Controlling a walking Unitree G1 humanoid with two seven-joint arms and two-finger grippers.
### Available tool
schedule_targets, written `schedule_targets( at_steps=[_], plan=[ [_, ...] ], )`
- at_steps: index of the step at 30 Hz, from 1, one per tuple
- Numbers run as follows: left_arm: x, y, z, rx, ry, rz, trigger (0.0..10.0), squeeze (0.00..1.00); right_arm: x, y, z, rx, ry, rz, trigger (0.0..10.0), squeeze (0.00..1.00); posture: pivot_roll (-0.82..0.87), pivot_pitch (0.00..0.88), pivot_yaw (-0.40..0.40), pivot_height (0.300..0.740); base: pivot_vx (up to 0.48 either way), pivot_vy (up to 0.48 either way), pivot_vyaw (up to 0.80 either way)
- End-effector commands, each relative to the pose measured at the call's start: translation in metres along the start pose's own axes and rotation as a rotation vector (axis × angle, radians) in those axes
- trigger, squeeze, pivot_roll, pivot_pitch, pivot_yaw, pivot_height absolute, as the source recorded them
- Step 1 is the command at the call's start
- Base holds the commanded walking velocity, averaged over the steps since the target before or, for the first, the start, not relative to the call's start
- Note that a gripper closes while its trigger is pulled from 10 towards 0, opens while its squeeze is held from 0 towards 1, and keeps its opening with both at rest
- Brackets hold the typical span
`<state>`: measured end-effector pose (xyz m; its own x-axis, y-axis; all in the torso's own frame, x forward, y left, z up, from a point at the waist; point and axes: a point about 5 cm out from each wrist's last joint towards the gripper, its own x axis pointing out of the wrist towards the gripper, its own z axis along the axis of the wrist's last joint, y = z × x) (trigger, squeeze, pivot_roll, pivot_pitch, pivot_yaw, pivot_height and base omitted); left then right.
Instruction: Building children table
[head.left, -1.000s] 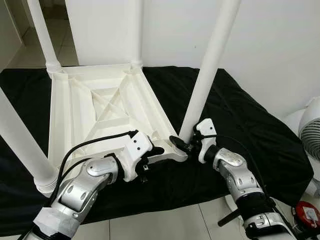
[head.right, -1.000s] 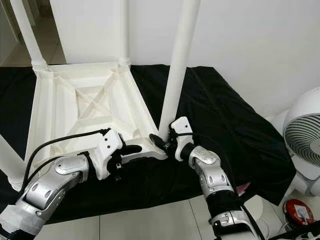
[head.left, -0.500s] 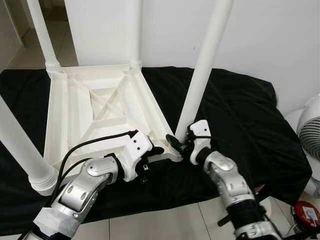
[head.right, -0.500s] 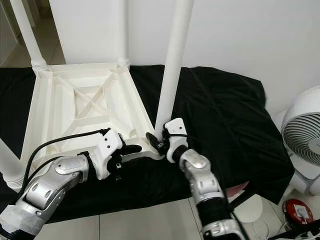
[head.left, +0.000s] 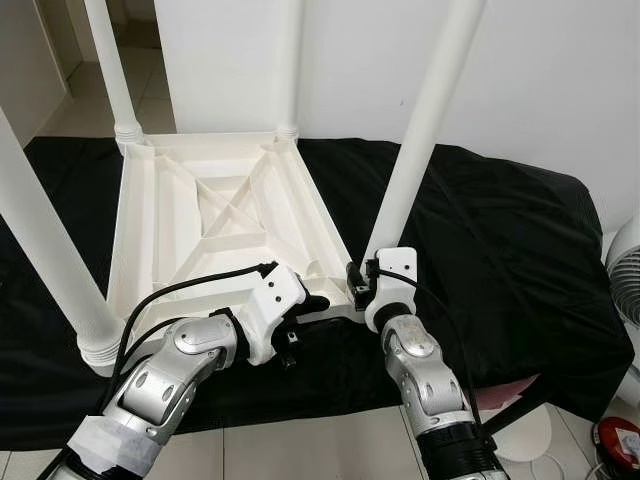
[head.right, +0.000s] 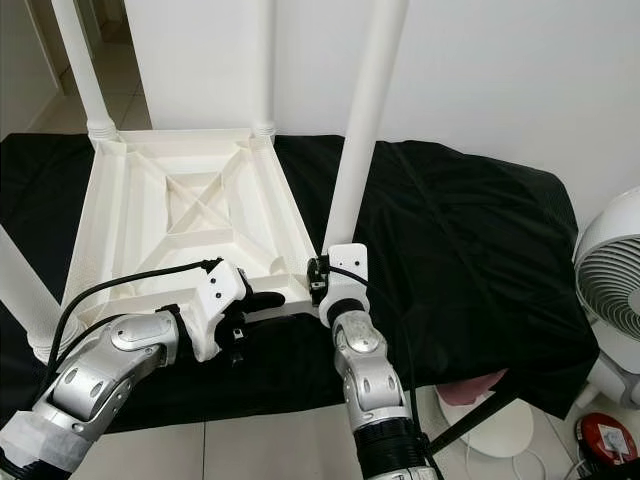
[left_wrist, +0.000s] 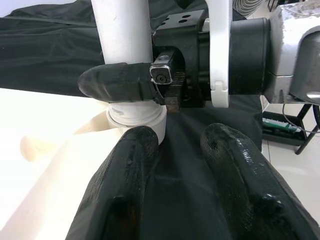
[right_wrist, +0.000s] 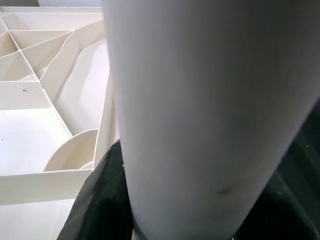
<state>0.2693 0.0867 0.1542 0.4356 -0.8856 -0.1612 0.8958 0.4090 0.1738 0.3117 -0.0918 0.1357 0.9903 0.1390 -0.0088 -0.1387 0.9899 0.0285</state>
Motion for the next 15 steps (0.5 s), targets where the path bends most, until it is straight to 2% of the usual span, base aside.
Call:
schedule_targets(
  at_steps=[1, 2, 3, 4, 5, 15],
  plan=[
    [0.0029, -0.0055, -0.0002, 0.01, 0.007, -0.051, 10.0, 0.0, -0.0006, -0.0057, 0.0002, 0.012, 0.009, -0.045, 10.0, 0.0, 0.05, 0.023, -0.081, 0.74, 0.0, 0.0, 0.0],
    [0.003, -0.0055, -0.0001, 0.009, 0.007, -0.05, 10.0, 0.0, -0.001, -0.004, 0.0002, 0.02, 0.011, -0.041, 10.0, 0.0, 0.05, 0.023, -0.081, 0.74, 0.0, 0.0, 0.0],
    [0.0031, -0.0059, -0.0002, 0.008, 0.007, -0.05, 10.0, 0.0, -0.0015, -0.0021, 0.001, 0.036, 0.01, -0.039, 10.0, 0.46, 0.05, 0.025, -0.084, 0.74, 0.0, 0.0, 0.0],
    [0.0031, -0.0059, -0.0002, 0.008, 0.007, -0.05, 10.0, 0.0, -0.0015, -0.0021, 0.001, 0.036, 0.01, -0.039, 10.0, 0.46, 0.05, 0.025, -0.084, 0.74, 0.0, 0.0, 0.0],
    [0.0031, -0.0063, -0.0006, 0.007, 0.007, -0.049, 10.0, 0.0, -0.0018, -0.0004, 0.0019, 0.052, 0.005, -0.032, 10.0, 1.0, 0.05, 0.025, -0.084, 0.74, 0.0, 0.0, 0.0],
    [0.0029, -0.0081, -0.0023, 0.0, 0.011, -0.041, 10.0, 0.0, -0.0053, 0.0002, 0.0033, 0.063, 0.008, -0.011, 10.0, 1.0, 0.05, 0.043, -0.095, 0.74, 0.0, 0.0, 0.0]
  ],
)
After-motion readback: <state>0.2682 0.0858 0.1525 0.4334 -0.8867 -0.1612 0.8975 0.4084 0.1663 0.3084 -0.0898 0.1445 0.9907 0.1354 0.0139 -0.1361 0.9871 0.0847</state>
